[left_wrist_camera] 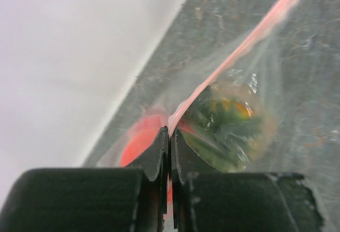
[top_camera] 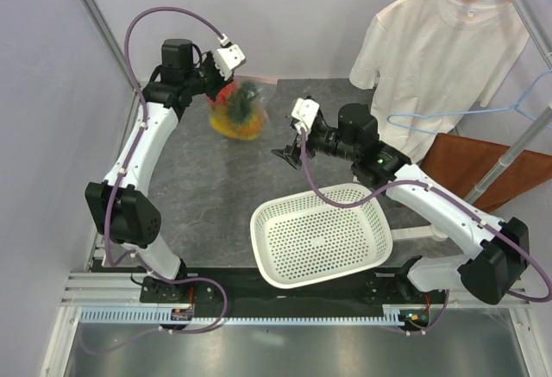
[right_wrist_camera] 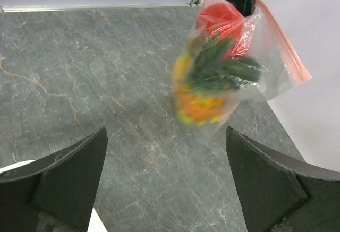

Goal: Place the food in the zip-top bag and seal the zipper
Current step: Place the zipper food storage bag at the center of the board, then reset both arms

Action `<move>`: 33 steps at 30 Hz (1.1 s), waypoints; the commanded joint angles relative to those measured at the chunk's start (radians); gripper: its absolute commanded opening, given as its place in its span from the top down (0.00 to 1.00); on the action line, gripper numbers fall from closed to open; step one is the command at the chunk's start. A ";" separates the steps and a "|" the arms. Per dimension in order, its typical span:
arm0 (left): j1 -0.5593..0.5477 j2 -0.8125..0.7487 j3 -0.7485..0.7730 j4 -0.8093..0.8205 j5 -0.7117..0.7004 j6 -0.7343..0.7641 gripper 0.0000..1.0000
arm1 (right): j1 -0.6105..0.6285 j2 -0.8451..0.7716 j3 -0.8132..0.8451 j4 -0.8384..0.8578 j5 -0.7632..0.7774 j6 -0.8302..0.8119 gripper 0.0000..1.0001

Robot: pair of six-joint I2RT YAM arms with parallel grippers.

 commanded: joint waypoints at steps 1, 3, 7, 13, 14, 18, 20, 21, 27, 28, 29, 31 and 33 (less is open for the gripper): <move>0.006 -0.036 0.070 0.090 0.004 0.156 0.98 | -0.005 -0.064 0.003 0.033 0.027 0.023 0.02; 0.004 -0.056 0.017 0.069 0.006 0.208 0.98 | -0.005 -0.078 -0.025 0.033 0.033 0.011 0.02; 0.004 -0.186 -0.221 0.004 0.013 0.363 0.98 | -0.006 -0.117 -0.063 0.029 0.045 -0.001 0.02; -0.005 -0.351 -0.696 0.024 0.032 0.411 0.95 | -0.008 -0.153 -0.091 0.018 0.064 0.043 0.02; -0.007 -0.375 -0.765 0.030 0.036 0.394 0.93 | -0.006 -0.154 -0.096 0.018 0.064 0.049 0.02; -0.007 -0.414 -0.856 0.034 0.096 0.241 0.88 | -0.006 -0.180 -0.112 -0.021 0.077 0.066 0.02; -0.010 -0.418 -0.879 0.052 0.127 0.192 0.87 | -0.006 -0.183 -0.120 -0.030 0.080 0.068 0.02; -0.013 -0.414 -0.884 0.058 0.133 0.135 0.87 | -0.006 -0.185 -0.122 -0.033 0.082 0.068 0.02; -0.016 -0.375 -0.818 -0.024 0.012 -0.069 0.41 | -0.006 -0.212 -0.100 -0.097 0.136 0.097 0.02; -0.011 -0.386 -0.765 -0.066 0.007 -0.082 0.36 | -0.006 -0.222 -0.097 -0.120 0.143 0.101 0.02; -0.005 -0.406 -0.741 -0.104 0.021 -0.089 0.03 | -0.008 -0.232 -0.097 -0.131 0.159 0.117 0.02; -0.005 -0.478 -0.671 -0.200 0.035 -0.132 0.00 | -0.009 -0.262 -0.099 -0.152 0.171 0.138 0.02; -0.007 -0.516 -0.608 -0.259 0.056 -0.216 0.00 | -0.009 -0.283 -0.099 -0.168 0.189 0.183 0.02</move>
